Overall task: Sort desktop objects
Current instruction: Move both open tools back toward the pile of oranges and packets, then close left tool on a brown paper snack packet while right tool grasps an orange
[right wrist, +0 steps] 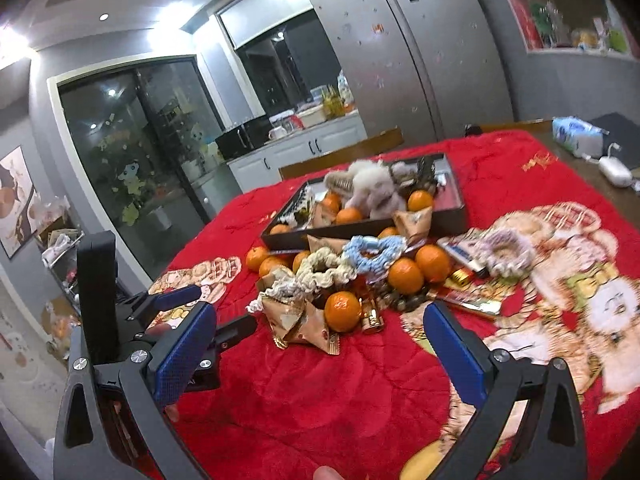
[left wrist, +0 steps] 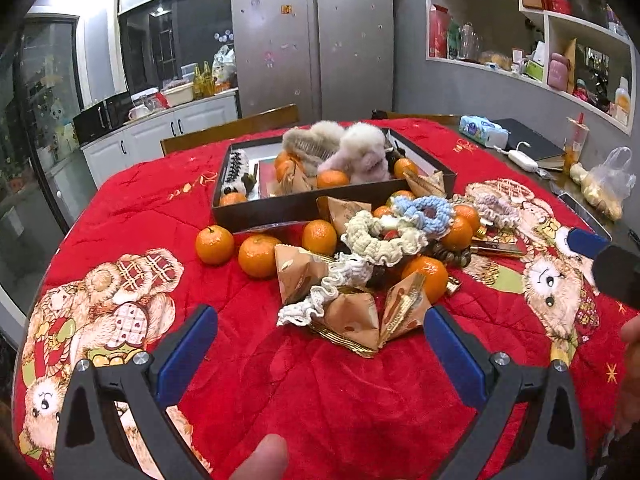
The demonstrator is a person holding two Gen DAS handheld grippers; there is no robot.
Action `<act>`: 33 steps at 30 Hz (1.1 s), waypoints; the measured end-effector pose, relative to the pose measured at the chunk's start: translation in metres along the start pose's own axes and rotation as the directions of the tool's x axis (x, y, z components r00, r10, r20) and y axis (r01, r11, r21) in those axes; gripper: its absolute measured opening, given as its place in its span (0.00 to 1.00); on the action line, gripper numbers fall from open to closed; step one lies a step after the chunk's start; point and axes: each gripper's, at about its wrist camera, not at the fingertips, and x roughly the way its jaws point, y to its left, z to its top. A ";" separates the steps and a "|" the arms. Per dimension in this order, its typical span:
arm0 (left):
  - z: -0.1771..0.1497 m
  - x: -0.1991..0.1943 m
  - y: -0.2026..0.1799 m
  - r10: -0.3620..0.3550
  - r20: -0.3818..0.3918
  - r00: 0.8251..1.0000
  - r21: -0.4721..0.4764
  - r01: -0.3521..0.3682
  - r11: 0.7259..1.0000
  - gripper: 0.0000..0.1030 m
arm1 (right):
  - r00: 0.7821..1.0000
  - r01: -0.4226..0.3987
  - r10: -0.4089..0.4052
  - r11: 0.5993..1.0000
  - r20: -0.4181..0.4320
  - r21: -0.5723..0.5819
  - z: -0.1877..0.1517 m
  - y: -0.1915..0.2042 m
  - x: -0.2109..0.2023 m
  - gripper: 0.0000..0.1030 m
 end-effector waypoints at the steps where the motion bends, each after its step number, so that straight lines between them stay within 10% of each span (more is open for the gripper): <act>1: 0.000 0.003 0.001 -0.009 -0.007 1.000 -0.003 0.009 1.000 1.00 | 1.000 -0.003 0.003 1.000 -0.005 0.003 0.000 0.000 0.004 1.00; 17: -0.007 0.048 -0.003 -0.162 -0.076 0.984 -0.010 0.161 0.987 1.00 | 0.991 -0.006 0.009 1.000 -0.131 0.027 0.002 -0.017 0.073 0.77; 33: -0.005 0.066 0.011 -0.252 -0.109 0.961 -0.112 0.240 0.964 0.68 | 0.978 -0.040 0.055 0.996 -0.203 0.076 -0.003 -0.030 0.105 0.41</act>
